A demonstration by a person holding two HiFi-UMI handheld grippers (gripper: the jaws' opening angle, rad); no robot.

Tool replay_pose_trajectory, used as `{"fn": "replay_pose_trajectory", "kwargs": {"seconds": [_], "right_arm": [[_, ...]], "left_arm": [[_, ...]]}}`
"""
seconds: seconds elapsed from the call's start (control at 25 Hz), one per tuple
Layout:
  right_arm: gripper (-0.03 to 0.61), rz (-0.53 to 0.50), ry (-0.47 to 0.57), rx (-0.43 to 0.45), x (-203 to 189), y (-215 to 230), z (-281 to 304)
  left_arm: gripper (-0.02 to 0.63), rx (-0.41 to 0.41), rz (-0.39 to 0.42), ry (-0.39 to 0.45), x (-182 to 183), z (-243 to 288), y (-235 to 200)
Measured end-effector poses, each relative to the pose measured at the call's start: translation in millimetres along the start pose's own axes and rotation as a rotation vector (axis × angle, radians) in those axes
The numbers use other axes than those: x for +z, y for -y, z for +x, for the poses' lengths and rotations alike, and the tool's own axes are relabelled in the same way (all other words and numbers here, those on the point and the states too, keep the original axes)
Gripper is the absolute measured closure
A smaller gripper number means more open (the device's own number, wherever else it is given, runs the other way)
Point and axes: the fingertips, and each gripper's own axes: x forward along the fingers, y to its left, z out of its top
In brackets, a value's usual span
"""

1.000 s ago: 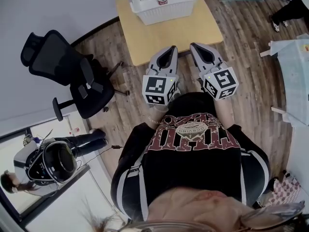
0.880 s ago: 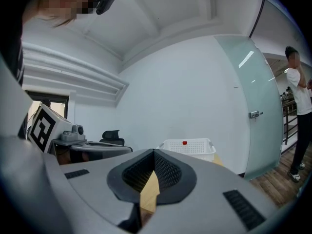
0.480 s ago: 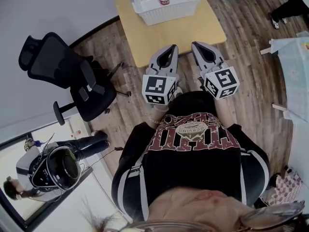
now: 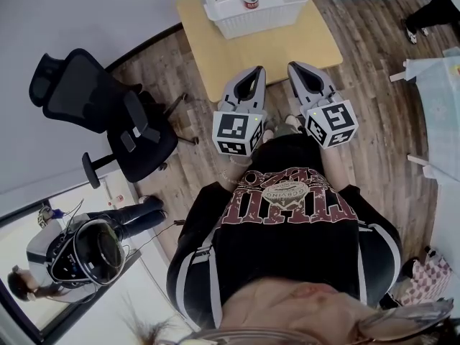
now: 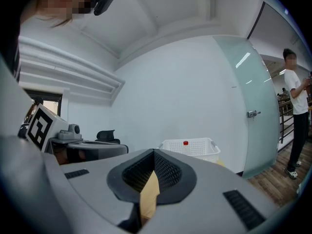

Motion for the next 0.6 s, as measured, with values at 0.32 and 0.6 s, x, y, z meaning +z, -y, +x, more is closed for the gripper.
{"fn": "replay_pose_trajectory", "kwargs": {"seconds": [0.32,0.6], "right_arm": [[0.56,-0.005,-0.006,0.019,4.4,1.1,16.7],[0.561,-0.005,-0.007,0.032,7.6,19.4,32.9]], "left_arm": [[0.566,0.02,-0.021,0.009,3.4,6.3,-15.0],[0.566,0.038,-0.027,0.01,6.1,26.1,-24.2]]}}
